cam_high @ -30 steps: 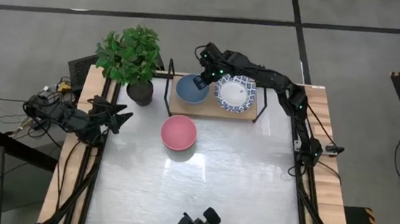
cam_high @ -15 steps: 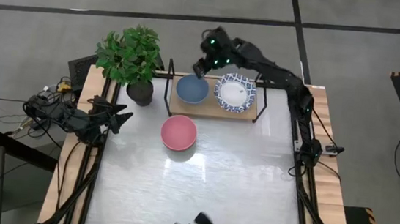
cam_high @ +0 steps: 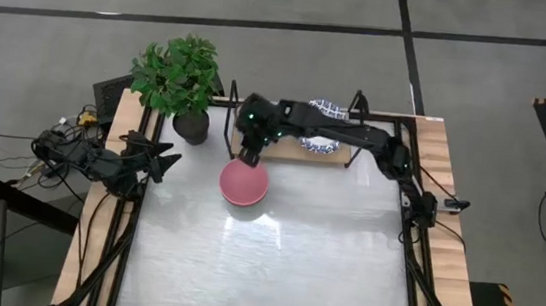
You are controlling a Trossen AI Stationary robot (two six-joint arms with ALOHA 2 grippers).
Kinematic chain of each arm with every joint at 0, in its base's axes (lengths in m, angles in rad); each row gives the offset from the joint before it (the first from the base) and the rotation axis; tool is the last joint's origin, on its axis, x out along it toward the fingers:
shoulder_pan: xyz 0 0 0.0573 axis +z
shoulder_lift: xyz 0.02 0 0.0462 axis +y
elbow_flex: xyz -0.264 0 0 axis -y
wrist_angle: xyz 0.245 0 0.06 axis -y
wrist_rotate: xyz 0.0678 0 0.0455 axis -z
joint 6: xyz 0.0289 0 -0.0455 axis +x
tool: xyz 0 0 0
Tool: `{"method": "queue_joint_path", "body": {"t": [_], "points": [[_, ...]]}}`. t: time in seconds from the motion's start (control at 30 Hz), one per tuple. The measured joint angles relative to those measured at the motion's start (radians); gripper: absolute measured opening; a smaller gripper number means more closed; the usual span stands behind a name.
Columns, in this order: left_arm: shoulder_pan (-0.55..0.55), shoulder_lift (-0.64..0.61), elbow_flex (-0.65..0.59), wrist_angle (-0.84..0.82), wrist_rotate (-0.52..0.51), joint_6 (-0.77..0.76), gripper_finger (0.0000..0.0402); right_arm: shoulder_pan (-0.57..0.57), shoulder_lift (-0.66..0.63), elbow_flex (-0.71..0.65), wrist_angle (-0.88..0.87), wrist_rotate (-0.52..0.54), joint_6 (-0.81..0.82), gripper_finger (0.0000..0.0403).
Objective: Place and stack bowls onto a shelf
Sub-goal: Stack the pink bowl on top of the blue bowl on the shelf
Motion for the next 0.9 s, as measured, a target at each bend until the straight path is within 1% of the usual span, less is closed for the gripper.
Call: {"method": "queue_joint_path", "body": {"t": [0.3,0.63,0.9], "points": [[0.0,0.0,0.0,0.0,0.006,0.0,0.0293,0.014,0.109,-0.002,-0.011,-0.003,0.002,0.0137],[0.0,0.0,0.0,0.0,0.005,0.0,0.0293,0.019,0.114,-0.001,-0.019,-0.026,0.001,0.0136],[0.0,0.0,0.0,0.0,0.005,0.0,0.0293,0.038,0.114,0.0,-0.016,-0.029,-0.049,0.0136]]}}
